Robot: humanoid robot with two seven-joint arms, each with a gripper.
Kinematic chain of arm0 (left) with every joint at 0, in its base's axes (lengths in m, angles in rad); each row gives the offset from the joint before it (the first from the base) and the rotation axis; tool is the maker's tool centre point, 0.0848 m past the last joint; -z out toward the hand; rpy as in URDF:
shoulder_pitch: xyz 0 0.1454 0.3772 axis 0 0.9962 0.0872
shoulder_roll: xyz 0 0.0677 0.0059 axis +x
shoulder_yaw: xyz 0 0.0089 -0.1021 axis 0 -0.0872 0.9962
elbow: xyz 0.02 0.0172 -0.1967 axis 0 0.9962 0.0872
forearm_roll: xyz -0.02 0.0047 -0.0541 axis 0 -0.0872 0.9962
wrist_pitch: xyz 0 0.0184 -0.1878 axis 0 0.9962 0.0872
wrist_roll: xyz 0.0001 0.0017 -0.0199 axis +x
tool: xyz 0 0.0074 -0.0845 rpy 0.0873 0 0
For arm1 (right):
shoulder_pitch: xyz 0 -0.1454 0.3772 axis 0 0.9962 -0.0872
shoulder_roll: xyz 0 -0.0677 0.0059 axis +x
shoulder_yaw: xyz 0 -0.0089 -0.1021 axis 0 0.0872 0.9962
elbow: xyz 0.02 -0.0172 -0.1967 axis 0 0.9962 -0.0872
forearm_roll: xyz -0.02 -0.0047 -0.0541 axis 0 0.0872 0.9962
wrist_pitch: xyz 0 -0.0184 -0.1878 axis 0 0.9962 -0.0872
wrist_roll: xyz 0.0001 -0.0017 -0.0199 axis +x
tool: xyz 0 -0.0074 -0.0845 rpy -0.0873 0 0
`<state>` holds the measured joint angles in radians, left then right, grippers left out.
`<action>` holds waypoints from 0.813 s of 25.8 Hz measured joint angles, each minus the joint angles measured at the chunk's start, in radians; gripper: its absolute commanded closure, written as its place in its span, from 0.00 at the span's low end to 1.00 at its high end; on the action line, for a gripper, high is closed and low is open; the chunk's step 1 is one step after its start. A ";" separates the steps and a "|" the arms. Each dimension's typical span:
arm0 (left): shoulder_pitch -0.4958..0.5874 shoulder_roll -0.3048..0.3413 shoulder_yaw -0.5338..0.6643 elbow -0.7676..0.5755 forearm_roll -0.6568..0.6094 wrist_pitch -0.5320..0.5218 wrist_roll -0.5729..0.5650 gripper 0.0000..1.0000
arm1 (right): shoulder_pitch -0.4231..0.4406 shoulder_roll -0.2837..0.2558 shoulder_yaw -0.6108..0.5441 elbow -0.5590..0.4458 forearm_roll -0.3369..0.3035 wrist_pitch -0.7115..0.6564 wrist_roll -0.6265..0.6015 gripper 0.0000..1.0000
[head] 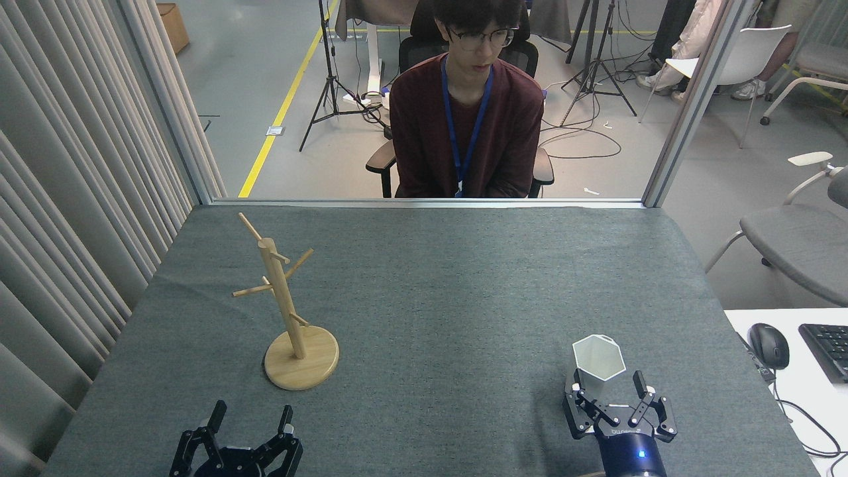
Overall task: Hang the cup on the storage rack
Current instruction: 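Move the right gripper to the white hexagonal cup and grasp it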
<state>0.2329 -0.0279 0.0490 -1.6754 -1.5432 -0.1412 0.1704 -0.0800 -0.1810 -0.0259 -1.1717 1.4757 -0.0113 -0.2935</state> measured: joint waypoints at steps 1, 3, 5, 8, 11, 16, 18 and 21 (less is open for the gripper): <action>0.000 0.000 0.000 0.000 0.000 0.000 0.000 0.01 | -0.006 0.000 0.000 0.006 0.000 0.000 0.000 0.01; 0.000 0.000 0.000 -0.001 0.000 -0.001 0.000 0.01 | -0.015 0.001 0.001 0.018 0.000 0.000 -0.001 0.01; 0.000 0.000 0.000 -0.001 0.000 -0.002 0.002 0.01 | -0.026 0.003 0.002 0.031 0.000 -0.001 -0.002 0.01; 0.000 0.000 0.001 -0.002 0.000 -0.003 0.002 0.01 | -0.038 0.004 0.010 0.046 0.001 -0.002 -0.003 0.01; 0.000 0.000 0.001 -0.003 0.000 -0.004 0.002 0.01 | -0.042 0.006 0.019 0.054 0.001 -0.001 -0.003 0.01; 0.000 0.001 0.002 -0.004 0.000 -0.005 0.004 0.01 | -0.045 0.011 0.026 0.063 0.001 0.002 -0.004 0.01; 0.000 0.002 0.002 -0.004 0.000 -0.005 0.005 0.01 | -0.051 0.011 0.027 0.076 0.001 0.004 -0.004 0.01; 0.000 0.002 0.001 -0.001 0.000 -0.005 0.008 0.01 | -0.071 0.010 0.027 0.107 0.001 0.004 -0.005 0.01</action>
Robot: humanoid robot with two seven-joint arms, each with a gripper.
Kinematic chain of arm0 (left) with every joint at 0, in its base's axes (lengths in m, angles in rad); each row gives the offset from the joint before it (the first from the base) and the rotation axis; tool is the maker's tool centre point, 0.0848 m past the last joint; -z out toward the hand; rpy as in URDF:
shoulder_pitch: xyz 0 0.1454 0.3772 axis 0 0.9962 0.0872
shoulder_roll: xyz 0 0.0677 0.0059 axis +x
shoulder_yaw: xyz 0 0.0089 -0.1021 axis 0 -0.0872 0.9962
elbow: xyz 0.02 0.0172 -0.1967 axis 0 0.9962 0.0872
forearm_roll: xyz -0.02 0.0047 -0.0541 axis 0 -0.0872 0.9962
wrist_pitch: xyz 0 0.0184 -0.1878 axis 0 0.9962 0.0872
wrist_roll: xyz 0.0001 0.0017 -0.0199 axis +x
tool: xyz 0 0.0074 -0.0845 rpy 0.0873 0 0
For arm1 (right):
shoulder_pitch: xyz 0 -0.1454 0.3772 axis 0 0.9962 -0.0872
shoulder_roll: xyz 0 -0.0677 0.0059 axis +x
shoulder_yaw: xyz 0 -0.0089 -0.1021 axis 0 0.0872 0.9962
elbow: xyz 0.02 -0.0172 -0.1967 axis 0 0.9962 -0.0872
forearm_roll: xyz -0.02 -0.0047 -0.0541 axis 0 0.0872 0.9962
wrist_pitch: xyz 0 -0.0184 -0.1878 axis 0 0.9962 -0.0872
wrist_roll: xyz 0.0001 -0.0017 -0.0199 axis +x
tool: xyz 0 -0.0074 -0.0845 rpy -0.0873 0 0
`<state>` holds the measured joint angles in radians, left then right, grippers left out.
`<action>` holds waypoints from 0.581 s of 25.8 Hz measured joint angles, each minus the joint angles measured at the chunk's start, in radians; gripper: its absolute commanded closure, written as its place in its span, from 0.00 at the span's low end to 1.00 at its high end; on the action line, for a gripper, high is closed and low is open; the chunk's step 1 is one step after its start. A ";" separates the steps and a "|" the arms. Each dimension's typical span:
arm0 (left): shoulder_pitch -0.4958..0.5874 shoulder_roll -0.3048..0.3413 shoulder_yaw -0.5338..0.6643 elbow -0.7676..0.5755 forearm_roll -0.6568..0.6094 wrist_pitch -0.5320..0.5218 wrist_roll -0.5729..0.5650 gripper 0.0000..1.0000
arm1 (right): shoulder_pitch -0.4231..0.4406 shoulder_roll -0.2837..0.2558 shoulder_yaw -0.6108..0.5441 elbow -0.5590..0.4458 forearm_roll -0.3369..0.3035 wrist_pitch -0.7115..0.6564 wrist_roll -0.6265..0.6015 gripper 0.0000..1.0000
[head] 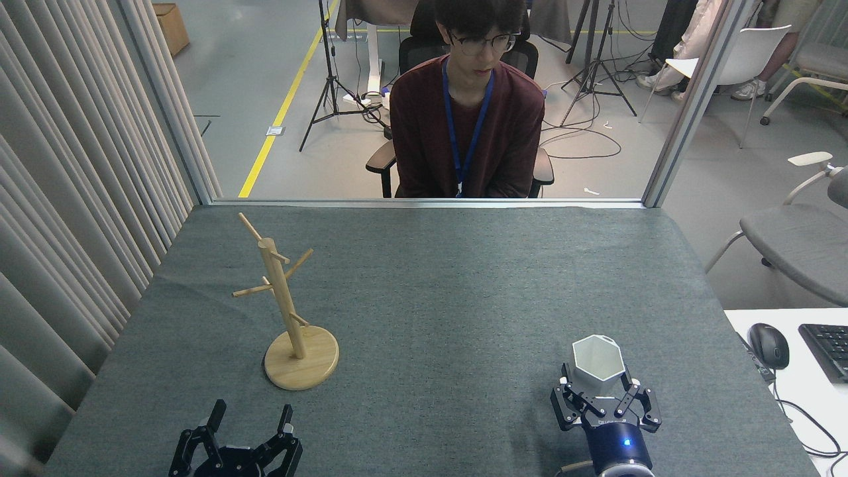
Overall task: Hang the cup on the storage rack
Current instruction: 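Move the right gripper to the white hexagonal cup and grasp it, then lift the cup with the right gripper and carry it toward the left gripper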
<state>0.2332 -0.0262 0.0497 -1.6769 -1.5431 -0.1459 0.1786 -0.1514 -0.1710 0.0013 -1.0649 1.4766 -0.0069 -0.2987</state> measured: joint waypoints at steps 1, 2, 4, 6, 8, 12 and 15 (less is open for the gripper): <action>0.000 0.000 0.000 0.001 0.000 0.000 0.001 0.01 | -0.006 -0.001 -0.001 0.010 0.000 0.000 0.000 0.01; 0.000 0.000 0.000 0.002 0.001 0.000 0.002 0.01 | -0.014 -0.002 -0.001 0.020 0.000 0.001 -0.001 0.01; 0.000 0.000 -0.001 0.003 0.003 0.000 0.003 0.01 | -0.029 -0.003 -0.001 0.039 -0.001 0.002 -0.001 0.02; 0.000 -0.001 -0.001 0.003 0.004 0.000 0.004 0.01 | -0.041 -0.003 -0.001 0.051 -0.001 0.004 -0.002 0.15; -0.002 -0.001 -0.002 0.003 0.004 0.000 0.004 0.01 | -0.046 -0.003 0.000 0.059 -0.001 0.004 -0.003 0.36; -0.003 -0.002 -0.006 0.002 0.004 -0.001 0.004 0.01 | -0.046 -0.003 -0.001 0.062 0.000 0.004 -0.006 0.39; -0.007 -0.005 -0.010 0.003 0.003 -0.005 0.006 0.01 | -0.039 -0.003 -0.002 0.042 -0.002 0.003 -0.010 0.39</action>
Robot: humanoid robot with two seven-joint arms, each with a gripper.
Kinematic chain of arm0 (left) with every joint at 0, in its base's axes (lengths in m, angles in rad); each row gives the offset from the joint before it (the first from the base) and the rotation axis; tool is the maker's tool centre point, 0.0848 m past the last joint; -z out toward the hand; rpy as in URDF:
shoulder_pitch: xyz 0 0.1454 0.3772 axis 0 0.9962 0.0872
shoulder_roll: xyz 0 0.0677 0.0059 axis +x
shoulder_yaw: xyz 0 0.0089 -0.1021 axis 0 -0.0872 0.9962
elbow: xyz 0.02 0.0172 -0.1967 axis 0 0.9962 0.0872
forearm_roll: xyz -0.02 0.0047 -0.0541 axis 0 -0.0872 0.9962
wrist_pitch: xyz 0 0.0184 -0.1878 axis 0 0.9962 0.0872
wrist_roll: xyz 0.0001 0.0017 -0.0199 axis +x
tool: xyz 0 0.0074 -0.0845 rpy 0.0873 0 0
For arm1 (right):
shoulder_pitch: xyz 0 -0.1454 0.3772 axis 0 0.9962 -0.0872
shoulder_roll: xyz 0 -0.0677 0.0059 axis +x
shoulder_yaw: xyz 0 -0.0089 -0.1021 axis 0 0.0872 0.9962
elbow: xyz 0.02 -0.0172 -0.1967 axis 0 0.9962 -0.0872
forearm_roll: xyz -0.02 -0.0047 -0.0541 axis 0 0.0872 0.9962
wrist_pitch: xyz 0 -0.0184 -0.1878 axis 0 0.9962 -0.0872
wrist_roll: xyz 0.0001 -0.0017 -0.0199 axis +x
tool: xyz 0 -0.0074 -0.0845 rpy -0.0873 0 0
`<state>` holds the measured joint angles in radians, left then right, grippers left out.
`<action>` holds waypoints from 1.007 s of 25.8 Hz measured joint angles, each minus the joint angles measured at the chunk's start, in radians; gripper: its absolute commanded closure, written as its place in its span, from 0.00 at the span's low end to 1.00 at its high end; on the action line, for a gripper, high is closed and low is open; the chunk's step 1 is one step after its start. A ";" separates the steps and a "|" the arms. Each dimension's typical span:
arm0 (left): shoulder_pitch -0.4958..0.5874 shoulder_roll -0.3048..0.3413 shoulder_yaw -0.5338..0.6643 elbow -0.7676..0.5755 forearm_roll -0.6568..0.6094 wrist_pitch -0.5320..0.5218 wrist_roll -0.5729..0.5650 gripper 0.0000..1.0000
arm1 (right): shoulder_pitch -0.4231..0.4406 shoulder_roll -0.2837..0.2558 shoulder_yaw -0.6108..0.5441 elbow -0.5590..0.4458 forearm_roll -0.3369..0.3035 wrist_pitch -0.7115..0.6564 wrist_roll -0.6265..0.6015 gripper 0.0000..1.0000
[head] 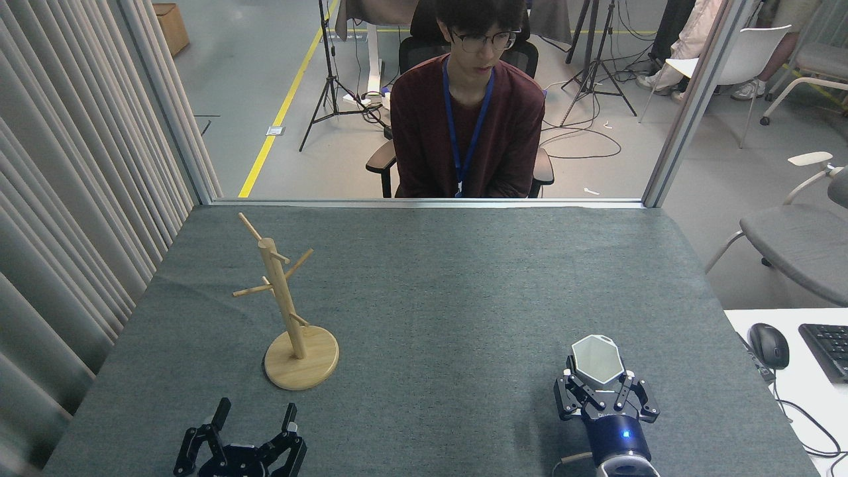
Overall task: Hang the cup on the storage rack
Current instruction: 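Lift the cup with the right gripper and carry it toward the left gripper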
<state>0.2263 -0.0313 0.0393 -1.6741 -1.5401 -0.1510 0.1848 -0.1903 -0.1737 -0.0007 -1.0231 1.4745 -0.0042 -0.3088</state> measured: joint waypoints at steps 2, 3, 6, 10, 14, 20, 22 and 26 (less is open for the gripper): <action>-0.004 -0.003 -0.004 0.002 -0.001 -0.002 0.004 0.01 | 0.004 -0.002 -0.001 -0.043 -0.001 -0.004 0.000 0.38; -0.005 -0.004 -0.012 0.004 -0.002 -0.002 0.009 0.01 | 0.010 -0.005 -0.001 -0.072 -0.001 -0.004 0.000 0.38; -0.010 -0.007 -0.069 0.016 -0.010 -0.006 0.019 0.01 | 0.026 -0.014 -0.002 -0.174 -0.002 -0.007 0.002 0.38; -0.034 -0.011 -0.182 0.042 -0.048 -0.006 0.020 0.01 | 0.061 -0.009 0.000 -0.307 -0.002 -0.012 0.005 0.38; -0.067 -0.027 -0.282 0.085 -0.140 -0.001 0.016 0.01 | 0.116 0.019 0.030 -0.428 0.000 -0.014 0.008 0.38; -0.122 -0.045 -0.418 0.137 -0.217 0.003 0.013 0.01 | 0.195 0.085 0.120 -0.534 0.080 -0.015 0.011 0.38; -0.135 -0.049 -0.445 0.150 -0.235 0.005 0.011 0.01 | 0.214 0.110 0.151 -0.552 0.109 -0.015 0.012 0.38; -0.149 -0.052 -0.473 0.159 -0.251 0.007 0.010 0.01 | 0.238 0.146 0.213 -0.567 0.160 -0.014 0.011 0.38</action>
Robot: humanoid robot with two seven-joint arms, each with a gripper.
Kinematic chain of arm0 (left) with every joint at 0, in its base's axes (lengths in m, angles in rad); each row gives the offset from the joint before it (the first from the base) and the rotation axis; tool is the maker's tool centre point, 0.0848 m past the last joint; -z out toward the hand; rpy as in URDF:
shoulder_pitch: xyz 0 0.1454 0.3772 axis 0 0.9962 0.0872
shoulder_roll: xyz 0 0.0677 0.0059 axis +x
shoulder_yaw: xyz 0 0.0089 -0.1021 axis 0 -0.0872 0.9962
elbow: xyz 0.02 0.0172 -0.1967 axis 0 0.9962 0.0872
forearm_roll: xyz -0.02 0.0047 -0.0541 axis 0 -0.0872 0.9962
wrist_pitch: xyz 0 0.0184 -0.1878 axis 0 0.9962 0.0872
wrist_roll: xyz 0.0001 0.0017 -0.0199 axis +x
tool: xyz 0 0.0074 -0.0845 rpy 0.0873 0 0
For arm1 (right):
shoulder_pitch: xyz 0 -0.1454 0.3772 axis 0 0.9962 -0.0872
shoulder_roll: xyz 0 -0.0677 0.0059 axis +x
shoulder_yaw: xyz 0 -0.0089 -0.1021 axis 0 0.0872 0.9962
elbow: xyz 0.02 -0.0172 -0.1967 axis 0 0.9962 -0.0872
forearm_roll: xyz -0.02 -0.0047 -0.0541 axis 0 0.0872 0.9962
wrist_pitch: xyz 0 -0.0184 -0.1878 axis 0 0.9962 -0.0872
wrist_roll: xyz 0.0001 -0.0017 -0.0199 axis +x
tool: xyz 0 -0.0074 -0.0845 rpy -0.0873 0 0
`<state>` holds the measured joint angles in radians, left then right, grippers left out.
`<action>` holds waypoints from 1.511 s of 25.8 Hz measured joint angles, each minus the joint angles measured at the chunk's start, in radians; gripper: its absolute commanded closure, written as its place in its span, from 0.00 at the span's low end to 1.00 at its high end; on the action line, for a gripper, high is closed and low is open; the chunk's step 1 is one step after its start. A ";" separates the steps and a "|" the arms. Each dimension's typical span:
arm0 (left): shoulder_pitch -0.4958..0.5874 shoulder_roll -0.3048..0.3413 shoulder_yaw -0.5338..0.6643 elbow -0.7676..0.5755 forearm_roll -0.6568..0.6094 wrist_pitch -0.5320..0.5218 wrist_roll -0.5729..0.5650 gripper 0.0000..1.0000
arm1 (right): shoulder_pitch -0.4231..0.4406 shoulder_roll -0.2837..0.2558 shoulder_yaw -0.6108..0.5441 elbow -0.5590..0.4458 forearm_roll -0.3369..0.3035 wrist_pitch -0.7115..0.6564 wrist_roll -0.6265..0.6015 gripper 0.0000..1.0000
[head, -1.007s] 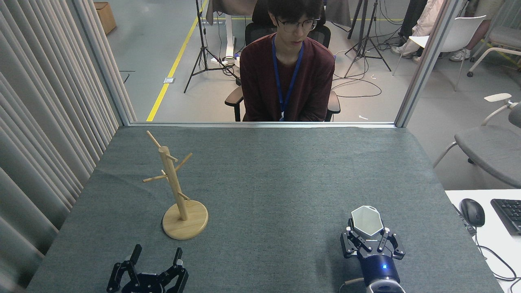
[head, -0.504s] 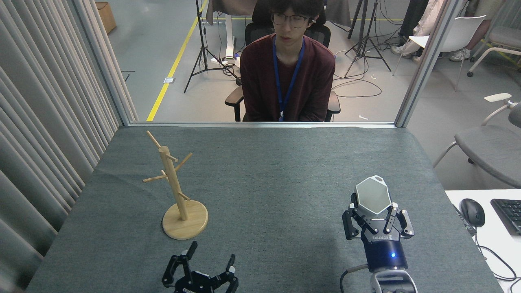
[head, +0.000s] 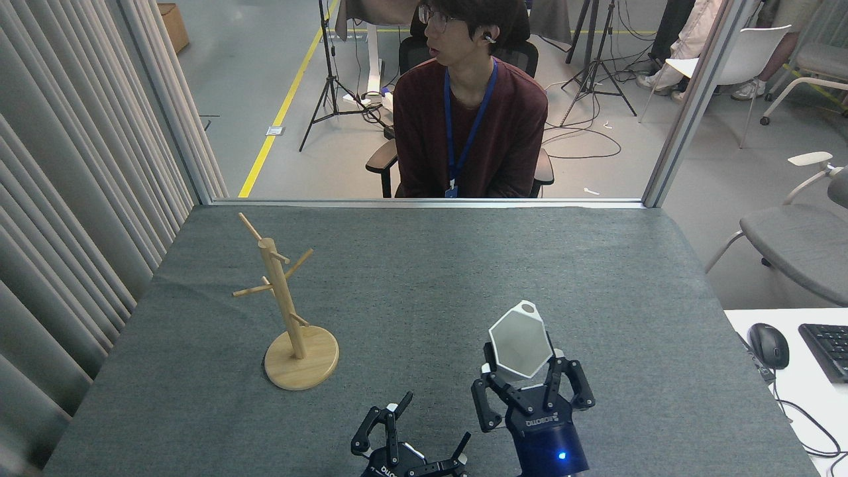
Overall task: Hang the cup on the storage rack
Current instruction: 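Lift the cup with the right gripper and carry it toward the left gripper, then grasp the cup with the left gripper beside the right gripper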
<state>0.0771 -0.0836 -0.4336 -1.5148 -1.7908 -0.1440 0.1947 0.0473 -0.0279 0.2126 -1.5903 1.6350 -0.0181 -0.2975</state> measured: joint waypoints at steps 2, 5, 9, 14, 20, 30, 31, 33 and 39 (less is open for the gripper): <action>-0.002 0.000 -0.004 0.001 -0.002 0.001 0.000 0.01 | 0.007 0.019 0.026 -0.002 0.024 0.000 -0.001 0.38; -0.003 0.000 -0.006 0.000 -0.003 0.001 -0.001 0.01 | 0.019 0.046 0.059 -0.006 0.050 0.001 -0.002 0.37; -0.003 0.001 -0.007 -0.002 -0.004 0.001 0.000 0.01 | 0.043 0.061 0.095 -0.012 0.068 0.001 -0.003 0.37; -0.003 0.001 -0.007 -0.004 -0.004 0.000 0.000 0.01 | 0.076 0.066 0.124 -0.020 0.083 0.001 -0.006 0.35; -0.003 0.001 -0.007 -0.005 -0.003 0.000 0.002 0.01 | 0.114 0.066 0.137 -0.039 0.086 0.001 -0.007 0.34; -0.002 0.002 -0.005 -0.009 -0.002 0.003 0.011 0.13 | 0.154 0.061 0.205 -0.067 0.111 0.010 -0.009 0.34; -0.002 0.002 -0.005 -0.010 -0.002 0.004 0.012 0.22 | 0.156 0.061 0.209 -0.068 0.114 0.012 -0.009 0.34; -0.001 0.002 -0.004 -0.010 -0.002 0.007 0.012 0.30 | 0.159 0.060 0.215 -0.069 0.118 0.016 -0.009 0.34; -0.003 0.000 -0.002 -0.009 -0.001 0.017 0.016 0.48 | 0.162 0.059 0.220 -0.069 0.121 0.036 -0.016 0.34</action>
<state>0.0744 -0.0834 -0.4353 -1.5240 -1.7919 -0.1271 0.2107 0.2088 0.0309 0.4322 -1.6598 1.7560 0.0174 -0.3136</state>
